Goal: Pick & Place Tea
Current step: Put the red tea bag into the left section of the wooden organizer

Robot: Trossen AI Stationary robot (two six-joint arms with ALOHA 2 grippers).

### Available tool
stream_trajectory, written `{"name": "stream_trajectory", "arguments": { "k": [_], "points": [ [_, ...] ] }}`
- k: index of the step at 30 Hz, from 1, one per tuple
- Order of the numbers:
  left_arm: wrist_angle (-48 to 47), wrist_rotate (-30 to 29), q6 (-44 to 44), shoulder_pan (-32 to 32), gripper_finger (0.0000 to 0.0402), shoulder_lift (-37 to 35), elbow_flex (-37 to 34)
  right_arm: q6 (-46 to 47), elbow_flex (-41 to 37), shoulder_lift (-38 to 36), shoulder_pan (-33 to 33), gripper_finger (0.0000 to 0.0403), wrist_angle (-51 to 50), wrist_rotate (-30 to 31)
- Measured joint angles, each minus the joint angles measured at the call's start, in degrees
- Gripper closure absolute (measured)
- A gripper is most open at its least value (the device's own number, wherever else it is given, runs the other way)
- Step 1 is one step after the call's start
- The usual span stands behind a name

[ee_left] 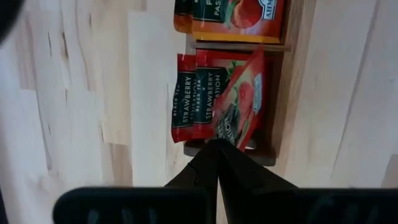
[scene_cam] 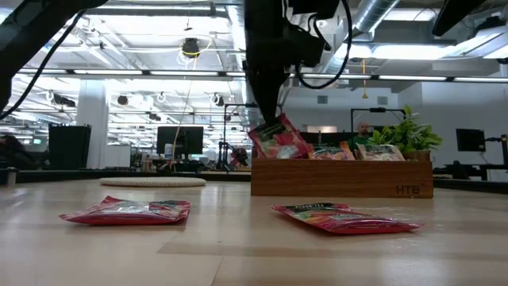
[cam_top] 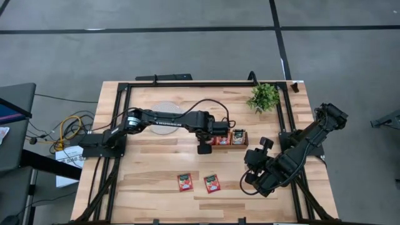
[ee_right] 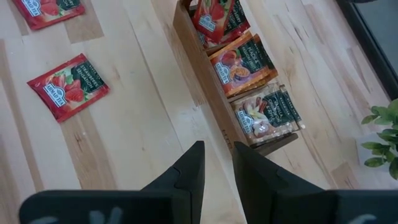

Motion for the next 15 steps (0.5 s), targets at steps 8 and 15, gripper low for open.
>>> {"name": "stream_trajectory", "arguments": {
  "k": [8,15],
  "points": [
    [1.96,-1.08,0.37,0.37,0.0401,0.07,0.0,0.0,0.0,0.02,0.0,0.0327,0.0,0.0],
    [2.4,-1.11,0.5,0.35,0.0401,0.04,0.0,0.0,0.0,0.0,0.0,0.0327,-0.02,-0.02]
  ]
}}
